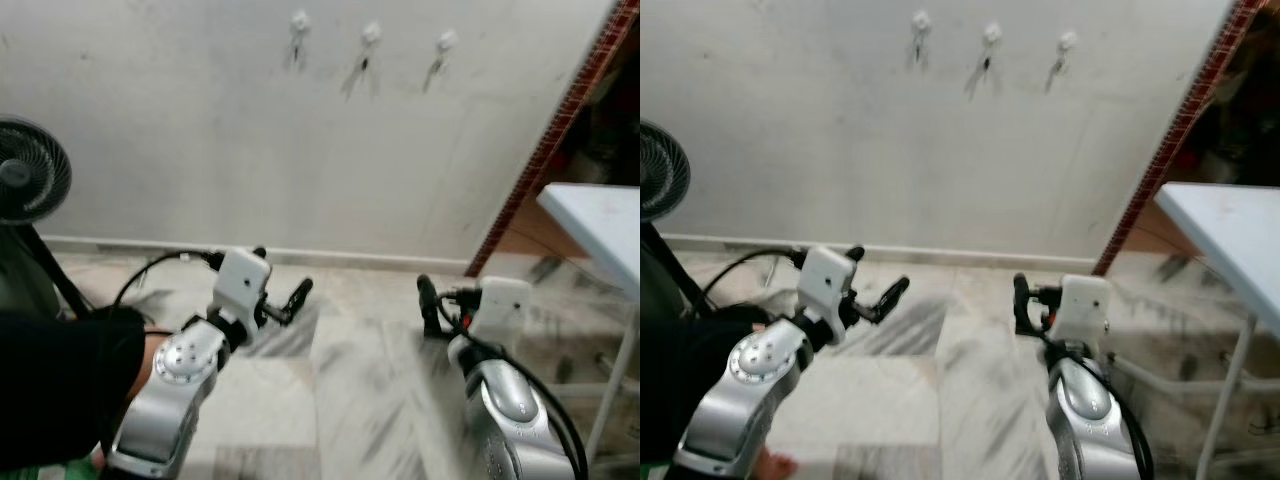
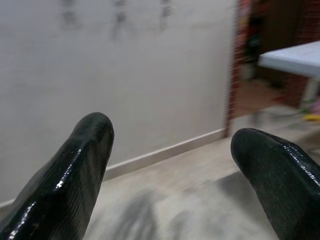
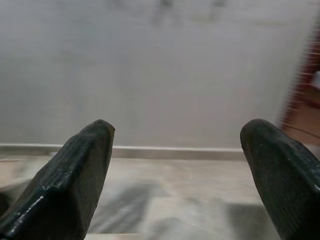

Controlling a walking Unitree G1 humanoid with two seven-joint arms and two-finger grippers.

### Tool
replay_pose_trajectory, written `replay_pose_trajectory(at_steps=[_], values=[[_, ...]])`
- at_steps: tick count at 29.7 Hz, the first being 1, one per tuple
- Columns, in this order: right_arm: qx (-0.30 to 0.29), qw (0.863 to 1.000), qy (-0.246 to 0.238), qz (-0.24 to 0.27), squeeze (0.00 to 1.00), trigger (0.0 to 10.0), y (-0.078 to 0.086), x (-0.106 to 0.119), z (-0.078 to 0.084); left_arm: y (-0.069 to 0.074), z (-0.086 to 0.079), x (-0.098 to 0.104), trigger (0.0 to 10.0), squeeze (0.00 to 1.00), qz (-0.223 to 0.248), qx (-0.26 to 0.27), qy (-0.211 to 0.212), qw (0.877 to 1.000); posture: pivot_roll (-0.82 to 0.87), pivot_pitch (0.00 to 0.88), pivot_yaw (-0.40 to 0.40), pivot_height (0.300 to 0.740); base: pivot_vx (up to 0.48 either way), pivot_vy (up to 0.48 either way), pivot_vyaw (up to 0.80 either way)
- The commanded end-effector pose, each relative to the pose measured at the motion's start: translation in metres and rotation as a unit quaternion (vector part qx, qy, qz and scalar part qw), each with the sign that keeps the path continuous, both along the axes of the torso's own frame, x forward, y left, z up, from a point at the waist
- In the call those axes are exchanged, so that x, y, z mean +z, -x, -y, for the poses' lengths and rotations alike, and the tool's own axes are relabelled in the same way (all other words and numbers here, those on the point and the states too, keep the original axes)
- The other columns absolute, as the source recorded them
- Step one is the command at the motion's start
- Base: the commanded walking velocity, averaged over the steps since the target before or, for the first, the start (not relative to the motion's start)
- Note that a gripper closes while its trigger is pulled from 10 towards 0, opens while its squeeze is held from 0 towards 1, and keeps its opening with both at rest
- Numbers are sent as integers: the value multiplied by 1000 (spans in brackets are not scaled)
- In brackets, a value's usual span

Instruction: Hang keys on a hook

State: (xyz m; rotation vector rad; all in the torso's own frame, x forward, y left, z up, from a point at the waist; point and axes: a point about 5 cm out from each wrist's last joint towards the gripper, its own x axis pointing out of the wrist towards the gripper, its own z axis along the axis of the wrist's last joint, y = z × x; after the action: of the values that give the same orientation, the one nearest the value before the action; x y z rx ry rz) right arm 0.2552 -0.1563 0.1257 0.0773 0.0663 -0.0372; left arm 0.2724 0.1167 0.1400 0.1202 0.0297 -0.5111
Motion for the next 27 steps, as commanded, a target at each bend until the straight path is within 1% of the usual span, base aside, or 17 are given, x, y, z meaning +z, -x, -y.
replay_pose_trajectory(at_steps=[1,3,5,8,10,16,21,27], values=[[-11,1000,4,-6,0,10000,3,-3,5,-2,0,-3,10000,0,-8,4,1,1000,152,0,-82,740,0,0,0],[-13,1000,4,-6,0,10000,4,-3,6,-6,-2,-1,10000,0,-6,15,10,1000,143,0,-75,740,0,0,0],[-15,1000,5,-6,0,10000,5,-3,7,-13,-4,2,10000,0,-11,29,34,999,140,0,-72,740,0,0,0],[-22,1000,5,-4,0,10000,6,-2,8,-17,-5,4,10000,0,-3,30,38,999,131,0,-64,740,0,0,0],[-24,1000,5,-4,0,10000,6,-2,9,-18,-4,5,10000,0,-3,28,40,999,129,0,-61,740,0,0,0],[-25,1000,2,-7,0,10000,8,-5,7,-17,-2,3,10000,0,-4,22,42,999,131,0,-60,740,0,0,0],[-24,1000,-2,-7,0,10000,5,-4,6,-15,-3,-2,10000,0,-12,21,38,999,138,0,-66,740,0,0,-731],[-26,1000,1,-3,0,10000,3,-3,7,-15,-5,-3,10000,0,-13,25,34,999,140,0,-65,740,0,0,-800]])
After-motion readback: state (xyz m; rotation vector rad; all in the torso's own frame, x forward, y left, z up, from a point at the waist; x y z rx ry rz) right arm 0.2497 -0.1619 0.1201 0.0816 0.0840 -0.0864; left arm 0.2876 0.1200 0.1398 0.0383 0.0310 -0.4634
